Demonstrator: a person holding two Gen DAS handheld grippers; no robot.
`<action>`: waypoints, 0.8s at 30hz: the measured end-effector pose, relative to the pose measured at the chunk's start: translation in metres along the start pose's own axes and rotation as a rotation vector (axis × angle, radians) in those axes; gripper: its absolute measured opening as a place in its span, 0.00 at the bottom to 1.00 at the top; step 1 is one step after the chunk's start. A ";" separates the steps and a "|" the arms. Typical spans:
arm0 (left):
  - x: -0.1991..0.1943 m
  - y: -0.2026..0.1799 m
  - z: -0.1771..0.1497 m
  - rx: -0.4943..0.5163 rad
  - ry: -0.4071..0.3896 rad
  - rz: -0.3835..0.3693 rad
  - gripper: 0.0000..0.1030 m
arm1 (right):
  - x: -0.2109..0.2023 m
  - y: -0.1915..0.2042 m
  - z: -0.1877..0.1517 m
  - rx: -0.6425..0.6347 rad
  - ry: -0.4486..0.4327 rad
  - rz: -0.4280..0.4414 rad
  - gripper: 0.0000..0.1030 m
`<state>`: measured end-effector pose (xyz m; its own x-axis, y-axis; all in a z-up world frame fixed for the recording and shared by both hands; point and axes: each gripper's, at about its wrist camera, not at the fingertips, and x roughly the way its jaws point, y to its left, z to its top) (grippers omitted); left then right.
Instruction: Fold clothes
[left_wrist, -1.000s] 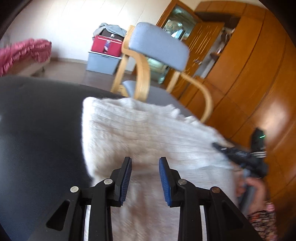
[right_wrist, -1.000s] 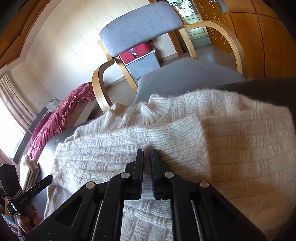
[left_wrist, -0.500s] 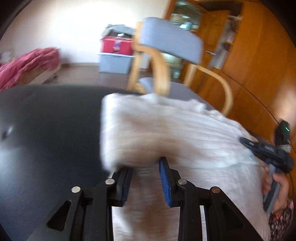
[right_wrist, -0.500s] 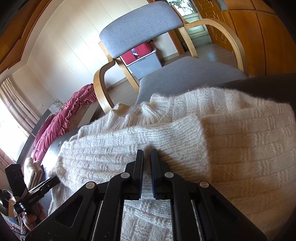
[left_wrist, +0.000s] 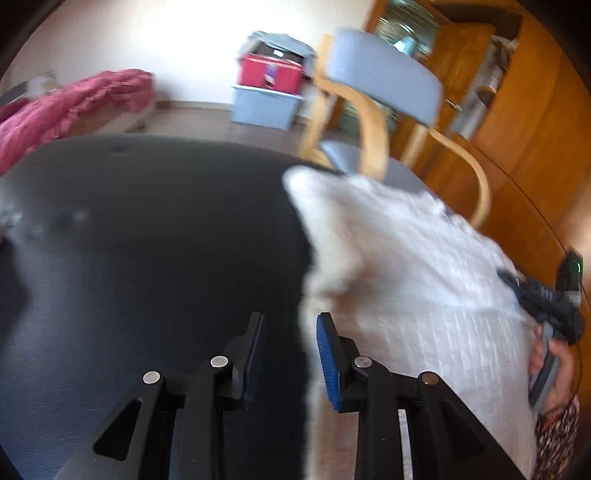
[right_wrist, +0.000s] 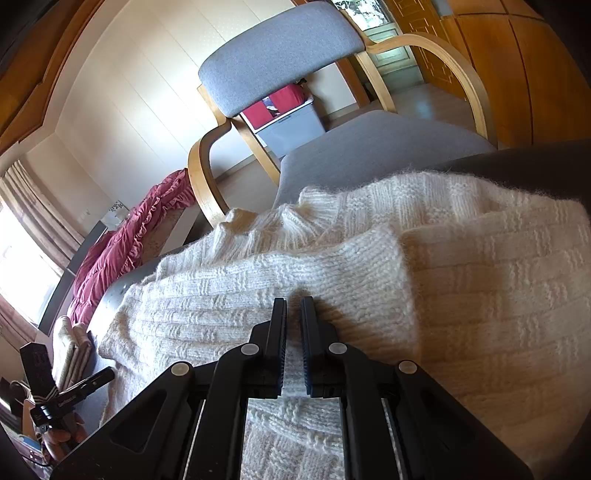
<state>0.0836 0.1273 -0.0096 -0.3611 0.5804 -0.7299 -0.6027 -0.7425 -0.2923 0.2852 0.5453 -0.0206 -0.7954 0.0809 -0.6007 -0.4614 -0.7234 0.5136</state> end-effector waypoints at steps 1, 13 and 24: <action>-0.008 0.002 0.004 -0.031 -0.033 -0.010 0.27 | 0.000 0.000 0.000 0.000 0.000 0.000 0.06; 0.058 -0.095 0.023 0.254 -0.043 0.054 0.29 | -0.001 -0.002 -0.002 0.008 -0.001 0.012 0.06; 0.066 -0.069 0.023 0.197 -0.044 0.034 0.31 | -0.062 -0.013 0.010 0.072 -0.188 0.000 0.10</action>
<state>0.0854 0.2241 -0.0232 -0.4118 0.5736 -0.7081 -0.7157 -0.6846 -0.1384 0.3363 0.5567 0.0162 -0.8515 0.2123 -0.4795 -0.4832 -0.6729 0.5601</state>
